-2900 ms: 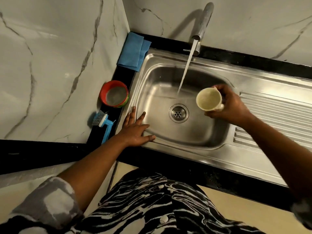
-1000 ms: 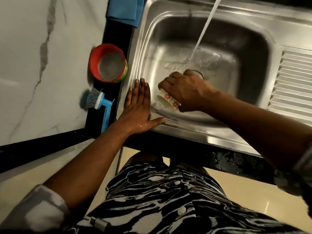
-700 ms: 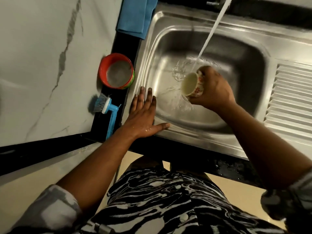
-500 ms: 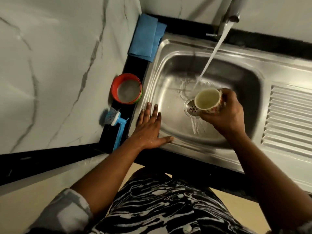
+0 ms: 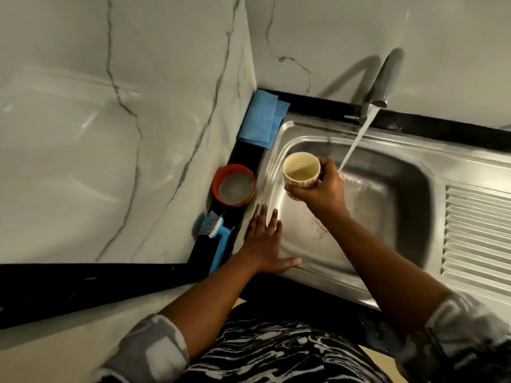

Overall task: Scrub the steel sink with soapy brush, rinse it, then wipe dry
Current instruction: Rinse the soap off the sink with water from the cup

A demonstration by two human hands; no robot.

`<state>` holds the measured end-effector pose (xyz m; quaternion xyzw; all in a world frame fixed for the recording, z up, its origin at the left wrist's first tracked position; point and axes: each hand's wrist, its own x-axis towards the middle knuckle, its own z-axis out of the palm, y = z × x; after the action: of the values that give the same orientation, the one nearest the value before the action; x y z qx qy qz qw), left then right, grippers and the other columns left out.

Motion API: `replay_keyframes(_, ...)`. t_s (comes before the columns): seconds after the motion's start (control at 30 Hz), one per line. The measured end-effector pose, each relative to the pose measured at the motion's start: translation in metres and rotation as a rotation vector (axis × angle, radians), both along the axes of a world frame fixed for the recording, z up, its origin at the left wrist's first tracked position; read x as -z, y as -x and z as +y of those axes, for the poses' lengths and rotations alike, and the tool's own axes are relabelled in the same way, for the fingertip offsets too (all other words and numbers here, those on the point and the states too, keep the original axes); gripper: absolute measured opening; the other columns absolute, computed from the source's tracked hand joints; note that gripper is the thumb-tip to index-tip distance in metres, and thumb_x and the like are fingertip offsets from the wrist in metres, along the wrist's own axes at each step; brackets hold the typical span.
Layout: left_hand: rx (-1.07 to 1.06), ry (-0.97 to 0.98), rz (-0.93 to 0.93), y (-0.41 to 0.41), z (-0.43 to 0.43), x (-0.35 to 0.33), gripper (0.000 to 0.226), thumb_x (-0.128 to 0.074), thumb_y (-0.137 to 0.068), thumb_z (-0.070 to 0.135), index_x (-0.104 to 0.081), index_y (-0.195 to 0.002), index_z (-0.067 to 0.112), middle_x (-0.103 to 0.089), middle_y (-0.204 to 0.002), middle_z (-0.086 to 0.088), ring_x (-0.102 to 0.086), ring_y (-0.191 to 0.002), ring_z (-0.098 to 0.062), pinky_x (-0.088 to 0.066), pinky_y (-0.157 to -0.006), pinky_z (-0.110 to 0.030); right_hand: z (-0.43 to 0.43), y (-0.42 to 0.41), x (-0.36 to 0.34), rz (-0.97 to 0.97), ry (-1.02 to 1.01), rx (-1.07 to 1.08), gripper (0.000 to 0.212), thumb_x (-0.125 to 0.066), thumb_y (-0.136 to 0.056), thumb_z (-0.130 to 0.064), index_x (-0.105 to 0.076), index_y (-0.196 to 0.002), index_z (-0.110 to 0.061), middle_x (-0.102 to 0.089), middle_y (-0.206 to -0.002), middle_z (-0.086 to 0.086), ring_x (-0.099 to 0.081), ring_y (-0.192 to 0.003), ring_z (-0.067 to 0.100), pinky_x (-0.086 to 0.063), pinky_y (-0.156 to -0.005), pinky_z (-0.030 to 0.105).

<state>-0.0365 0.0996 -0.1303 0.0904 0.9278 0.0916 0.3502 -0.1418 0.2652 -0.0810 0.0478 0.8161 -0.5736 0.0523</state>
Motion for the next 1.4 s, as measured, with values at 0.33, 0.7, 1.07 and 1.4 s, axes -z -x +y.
replay_keyframes(0.33, 0.054, 0.035, 0.089, -0.004, -0.003, 0.012, 0.129, -0.036, -0.081, 0.096, 0.0, -0.169, 0.008, 0.037, -0.168, -0.011, 0.054, -0.143, -0.033, 0.02, -0.125, -0.058, -0.064, 0.097, -0.004, 0.034, 0.028, -0.364, 0.088, -0.098, -0.059, -0.018, -0.053, -0.134, -0.02, -0.066, -0.122, -0.004, -0.065, -0.109, 0.009, -0.057, -0.094, 0.033)
replay_keyframes(0.7, 0.075, 0.015, 0.103, -0.005, -0.006, 0.014, 0.126, -0.035, -0.085, 0.094, 0.003, -0.168, 0.008, 0.039, -0.167, -0.013, 0.054, -0.142, -0.035, 0.02, -0.125, -0.059, -0.096, 0.135, 0.006, -0.057, -0.03, -0.773, 0.09, -0.094, -0.068, -0.01, -0.048, -0.145, -0.013, -0.061, -0.133, 0.003, -0.059, -0.124, 0.017, -0.052, -0.106, 0.041)
replay_keyframes(1.07, 0.079, 0.009, 0.064, -0.004, -0.006, 0.01, 0.124, -0.035, -0.088, 0.093, 0.009, -0.167, 0.008, 0.045, -0.163, -0.012, 0.058, -0.138, -0.034, 0.022, -0.124, -0.059, -0.109, 0.155, -0.006, -0.142, -0.07, -0.952, 0.083, -0.084, -0.073, 0.008, -0.049, -0.146, -0.013, -0.061, -0.133, 0.001, -0.06, -0.121, 0.009, -0.054, -0.091, 0.021)
replay_keyframes(1.4, 0.088, 0.028, 0.026, -0.003, -0.004, 0.009, 0.125, -0.035, -0.088, 0.093, 0.011, -0.167, 0.008, 0.049, -0.161, -0.011, 0.06, -0.136, -0.033, 0.023, -0.123, -0.059, -0.116, 0.155, -0.005, -0.178, -0.068, -0.989, 0.085, -0.086, -0.071, 0.007, -0.049, -0.144, -0.015, -0.061, -0.134, -0.001, -0.057, -0.125, 0.01, -0.053, -0.096, 0.023)
